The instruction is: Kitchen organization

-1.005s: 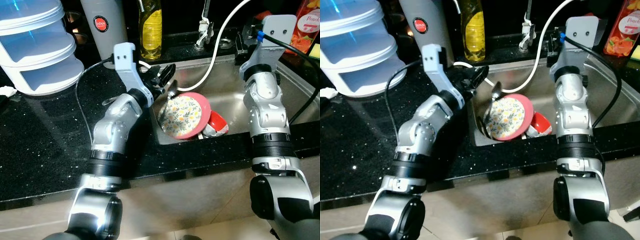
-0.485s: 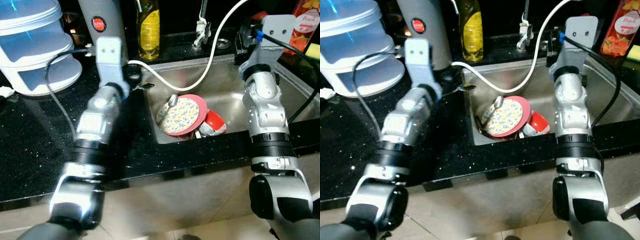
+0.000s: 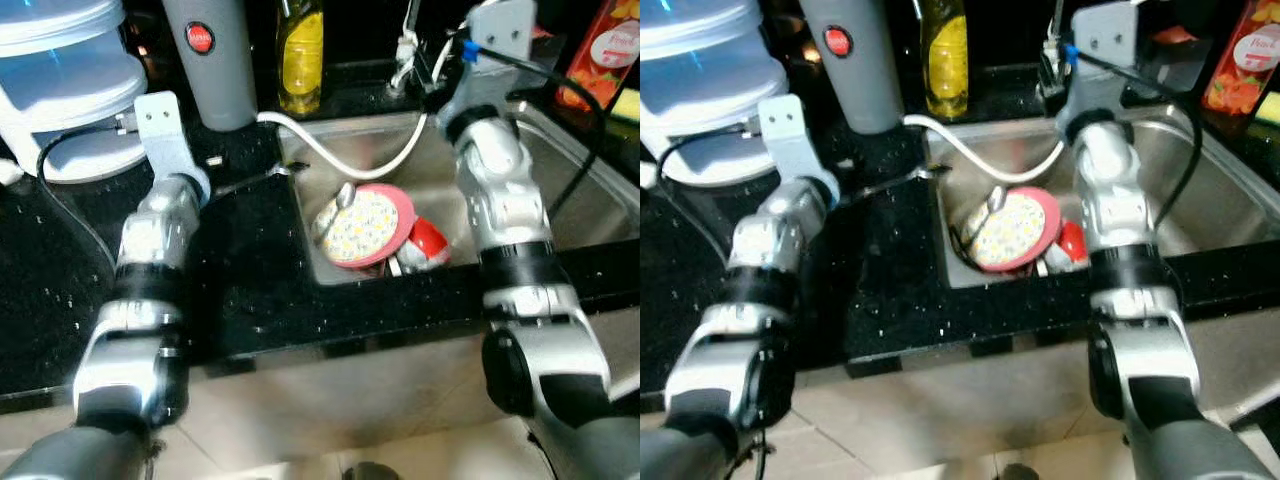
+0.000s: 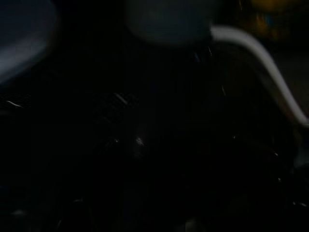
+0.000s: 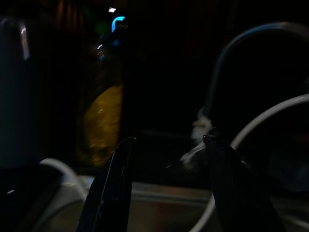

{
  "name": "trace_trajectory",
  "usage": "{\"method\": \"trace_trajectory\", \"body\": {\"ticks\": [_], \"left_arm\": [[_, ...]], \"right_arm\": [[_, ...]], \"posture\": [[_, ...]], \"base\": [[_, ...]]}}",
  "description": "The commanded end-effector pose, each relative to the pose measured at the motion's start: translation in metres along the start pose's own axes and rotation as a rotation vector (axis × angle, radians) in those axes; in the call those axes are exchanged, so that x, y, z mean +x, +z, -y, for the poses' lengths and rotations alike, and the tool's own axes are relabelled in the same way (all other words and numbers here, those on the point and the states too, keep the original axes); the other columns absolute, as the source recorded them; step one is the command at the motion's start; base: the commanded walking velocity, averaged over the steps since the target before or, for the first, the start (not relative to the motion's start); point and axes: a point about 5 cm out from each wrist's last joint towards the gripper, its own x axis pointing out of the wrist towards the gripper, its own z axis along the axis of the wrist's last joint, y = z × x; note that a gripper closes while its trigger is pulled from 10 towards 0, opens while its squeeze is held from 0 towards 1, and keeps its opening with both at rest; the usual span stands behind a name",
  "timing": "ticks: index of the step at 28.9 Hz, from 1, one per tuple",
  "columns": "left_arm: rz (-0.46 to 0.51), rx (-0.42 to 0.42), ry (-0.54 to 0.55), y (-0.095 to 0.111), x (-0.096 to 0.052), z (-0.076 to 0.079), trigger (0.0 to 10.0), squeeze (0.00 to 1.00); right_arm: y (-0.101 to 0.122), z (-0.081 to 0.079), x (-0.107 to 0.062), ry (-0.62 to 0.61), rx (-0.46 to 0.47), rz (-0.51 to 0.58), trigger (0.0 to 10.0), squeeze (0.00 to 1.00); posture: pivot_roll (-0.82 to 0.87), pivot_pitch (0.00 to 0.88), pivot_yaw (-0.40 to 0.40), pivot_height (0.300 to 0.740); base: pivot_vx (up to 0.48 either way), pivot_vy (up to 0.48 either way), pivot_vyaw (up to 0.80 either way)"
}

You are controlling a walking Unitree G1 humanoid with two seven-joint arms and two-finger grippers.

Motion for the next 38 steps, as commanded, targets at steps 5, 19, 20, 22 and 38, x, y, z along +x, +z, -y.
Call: {"method": "trace_trajectory", "body": {"ticks": [5, 19, 20, 22, 38], "left_arm": [[-0.047, -0.066, 0.039, -0.005, 0.003, -0.008, 10.0, 0.00], [-0.179, 0.169, -0.656, -0.040, -0.022, 0.122, 10.0, 0.00], [-0.179, 0.169, -0.656, -0.040, -0.022, 0.122, 10.0, 0.00], [-0.140, 0.121, -0.733, -0.031, -0.027, 0.132, 10.0, 0.00], [0.728, 0.278, -0.377, 0.057, -0.105, 0.092, 10.0, 0.00]], "right_arm": [[-0.007, 0.002, -0.003, -0.004, 0.021, -0.050, 10.0, 0.00], [-0.010, 0.021, -0.001, -0.101, 0.062, -0.046, 10.0, 0.00], [-0.010, 0.021, -0.001, -0.101, 0.062, -0.046, 10.0, 0.00], [-0.010, 0.021, -0.001, -0.100, 0.066, -0.043, 10.0, 0.00], [0.016, 0.025, -0.033, -0.146, -0.054, 0.214, 10.0, 0.00]], "posture": [[-0.05, 0.184, 0.035, 0.740], [0.00, 0.120, 0.064, 0.740], [0.00, 0.120, 0.064, 0.740], [0.01, 0.101, 0.061, 0.740], [0.00, 0.000, 0.057, 0.740]], "base": [[0.000, 0.000, 0.00], [0.000, 0.000, 0.00], [0.000, 0.000, 0.00], [0.000, 0.000, 0.00], [0.000, 0.000, 0.00]]}}
